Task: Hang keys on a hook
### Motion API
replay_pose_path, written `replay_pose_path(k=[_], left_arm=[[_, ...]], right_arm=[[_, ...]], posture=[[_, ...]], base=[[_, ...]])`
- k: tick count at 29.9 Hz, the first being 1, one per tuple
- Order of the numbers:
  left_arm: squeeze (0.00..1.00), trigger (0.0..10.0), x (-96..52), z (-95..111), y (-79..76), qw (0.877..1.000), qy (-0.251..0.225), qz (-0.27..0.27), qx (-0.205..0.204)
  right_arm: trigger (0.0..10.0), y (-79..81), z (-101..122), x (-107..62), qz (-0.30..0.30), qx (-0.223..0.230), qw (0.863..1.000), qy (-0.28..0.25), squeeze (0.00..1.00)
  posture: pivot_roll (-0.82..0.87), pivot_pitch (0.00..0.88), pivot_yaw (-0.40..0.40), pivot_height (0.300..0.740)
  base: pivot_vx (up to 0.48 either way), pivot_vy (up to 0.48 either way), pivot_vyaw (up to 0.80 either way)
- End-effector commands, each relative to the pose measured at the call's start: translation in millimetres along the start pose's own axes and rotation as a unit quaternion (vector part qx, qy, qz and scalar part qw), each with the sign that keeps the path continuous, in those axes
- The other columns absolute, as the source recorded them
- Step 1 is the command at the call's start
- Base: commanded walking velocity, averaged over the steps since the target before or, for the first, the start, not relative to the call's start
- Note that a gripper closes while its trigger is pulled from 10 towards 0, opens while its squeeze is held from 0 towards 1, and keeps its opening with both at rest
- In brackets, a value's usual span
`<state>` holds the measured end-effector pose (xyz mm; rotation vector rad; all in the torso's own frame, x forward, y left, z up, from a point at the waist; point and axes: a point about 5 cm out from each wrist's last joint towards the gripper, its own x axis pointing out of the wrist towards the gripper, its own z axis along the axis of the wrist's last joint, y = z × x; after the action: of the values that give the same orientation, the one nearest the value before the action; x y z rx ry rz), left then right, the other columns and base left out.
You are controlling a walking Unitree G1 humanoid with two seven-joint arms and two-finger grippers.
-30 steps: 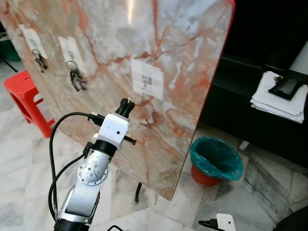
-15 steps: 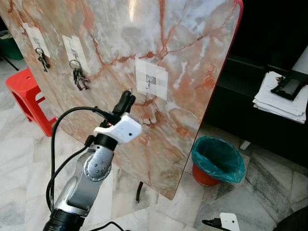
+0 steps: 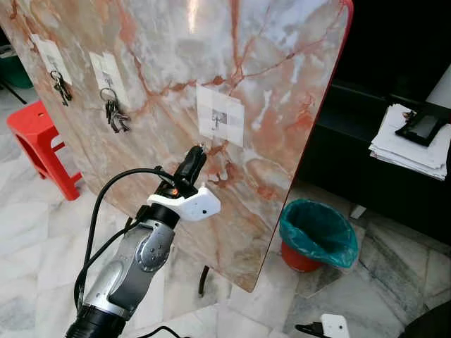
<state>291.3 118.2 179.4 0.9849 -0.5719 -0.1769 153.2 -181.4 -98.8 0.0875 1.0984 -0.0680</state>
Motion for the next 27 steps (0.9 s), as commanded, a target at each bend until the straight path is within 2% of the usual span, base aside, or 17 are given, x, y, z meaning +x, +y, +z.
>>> replay_pose_path(k=[1, 6, 12, 14, 17, 27], left_arm=[[0.0, 10.0, 3.0, 4.8, 1.3, 1.0, -0.018, 0.004, 0.006], [0.0, 10.0, 7.8, 6.1, 3.7, 1.0, -0.022, 0.017, -0.008], [0.0, 10.0, 16.1, 5.5, 6.6, 0.998, -0.023, 0.033, -0.049], [0.0, 10.0, 20.3, 4.2, 9.1, 0.996, -0.017, 0.045, -0.079], [0.0, 10.0, 27.8, 4.7, 13.4, 0.995, -0.02, 0.053, -0.08], [0.0, 10.0, 30.6, 7.7, 7.7, 0.993, -0.035, 0.029, -0.105]], right_arm=[[10.0, -2.2, -2.7, -0.3, -0.006, -0.001, 1.0, 0.007, 0.0], [10.0, 0.3, -3.2, -0.1, -0.004, -0.003, 1.0, 0.008, 0.0], [10.0, -6.9, -3.9, -1.0, -0.008, -0.001, 1.0, 0.008, 0.0], [10.0, -11.0, -5.0, -1.7, -0.01, -0.002, 1.0, 0.009, 0.0], [10.0, -15.3, -6.4, -2.4, -0.012, -0.002, 1.0, 0.01, 0.0], [10.0, -12.9, -4.5, -1.9, -0.011, -0.002, 1.0, 0.01, 0.0]], posture=[[0.13, 0.073, -0.046, 0.74], [0.13, 0.069, -0.047, 0.74], [0.13, 0.07, -0.048, 0.74], [0.13, 0.072, -0.049, 0.74], [0.13, 0.072, -0.05, 0.74], [0.13, 0.089, -0.052, 0.74]], base=[[0.0, 0.0, 0.0], [0.0, 0.0, 0.0], [0.0, 0.0, 0.0], [0.0, 0.0, 0.0], [0.0, 0.0, 0.0], [0.0, 0.0, 0.0]])
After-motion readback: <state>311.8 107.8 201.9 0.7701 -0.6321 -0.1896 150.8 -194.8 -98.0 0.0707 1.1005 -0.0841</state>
